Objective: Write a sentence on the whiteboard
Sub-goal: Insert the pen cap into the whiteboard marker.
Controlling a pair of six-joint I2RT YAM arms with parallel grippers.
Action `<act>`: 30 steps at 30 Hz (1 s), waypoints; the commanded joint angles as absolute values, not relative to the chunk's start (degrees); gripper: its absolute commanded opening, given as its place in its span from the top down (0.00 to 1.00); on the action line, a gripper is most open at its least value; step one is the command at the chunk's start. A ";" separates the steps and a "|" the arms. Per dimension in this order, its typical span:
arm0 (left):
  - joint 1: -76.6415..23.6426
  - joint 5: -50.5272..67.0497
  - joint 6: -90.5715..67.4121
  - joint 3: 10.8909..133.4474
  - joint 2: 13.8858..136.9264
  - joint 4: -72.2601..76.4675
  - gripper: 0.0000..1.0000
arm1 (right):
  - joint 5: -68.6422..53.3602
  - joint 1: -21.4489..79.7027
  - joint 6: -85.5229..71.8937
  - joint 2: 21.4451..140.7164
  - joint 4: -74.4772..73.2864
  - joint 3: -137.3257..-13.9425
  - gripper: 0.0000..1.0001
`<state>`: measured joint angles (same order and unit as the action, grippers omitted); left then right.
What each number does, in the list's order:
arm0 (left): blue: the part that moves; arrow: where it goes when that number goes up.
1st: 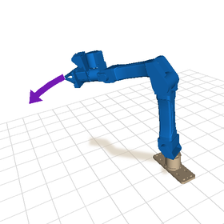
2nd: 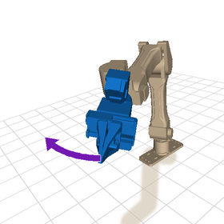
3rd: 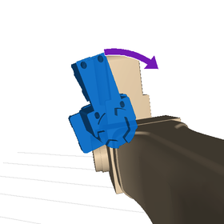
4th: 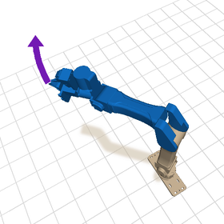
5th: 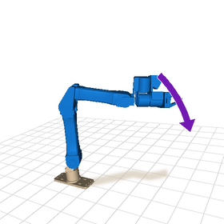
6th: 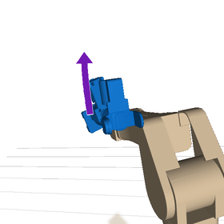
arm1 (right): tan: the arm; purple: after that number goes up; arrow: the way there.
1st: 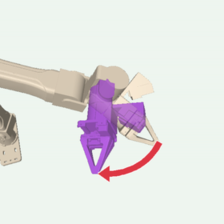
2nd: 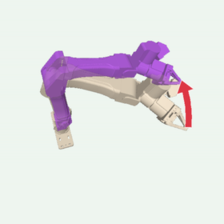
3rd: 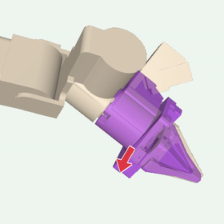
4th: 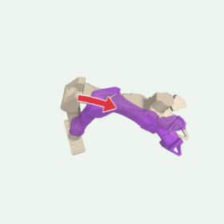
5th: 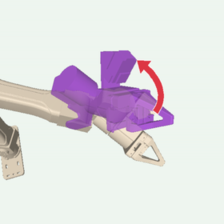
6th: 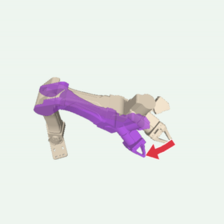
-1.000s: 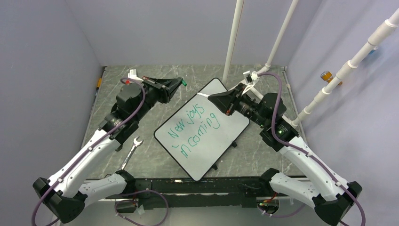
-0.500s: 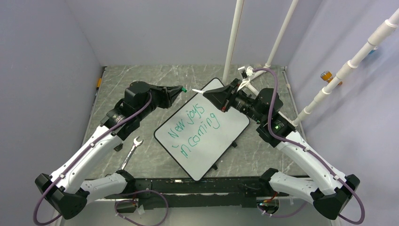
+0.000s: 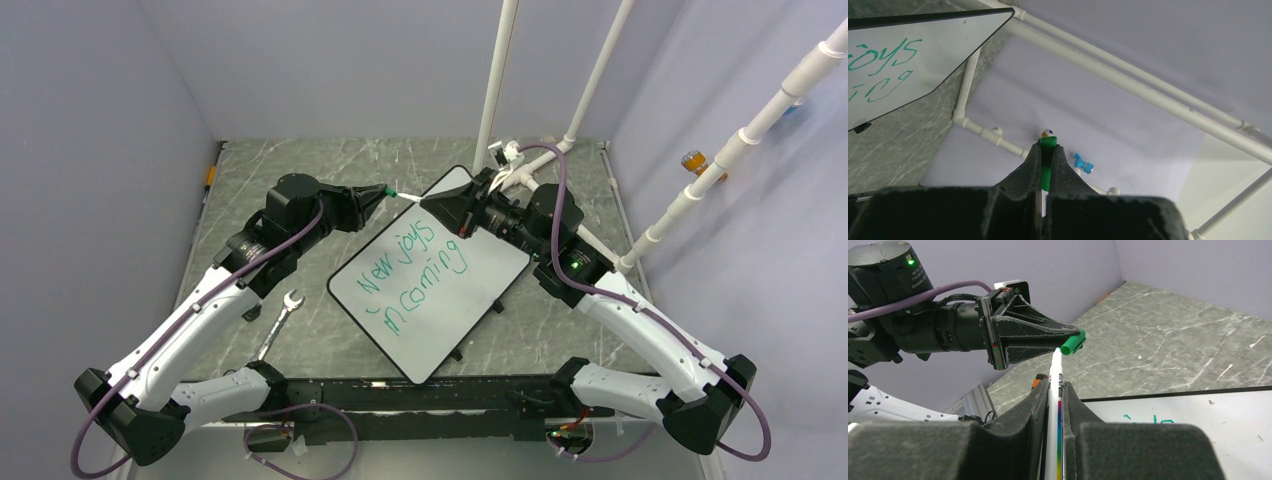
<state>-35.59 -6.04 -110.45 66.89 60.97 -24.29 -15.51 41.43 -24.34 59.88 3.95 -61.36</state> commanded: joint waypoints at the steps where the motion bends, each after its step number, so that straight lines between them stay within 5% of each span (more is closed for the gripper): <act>1: -35.51 -7.82 -114.25 67.59 60.46 -24.97 1.00 | -13.57 42.16 -22.96 59.92 5.95 -64.21 1.00; 30: -35.46 -6.33 -115.30 67.18 61.84 -23.73 1.00 | -12.09 42.76 -23.14 61.23 4.35 -64.15 1.00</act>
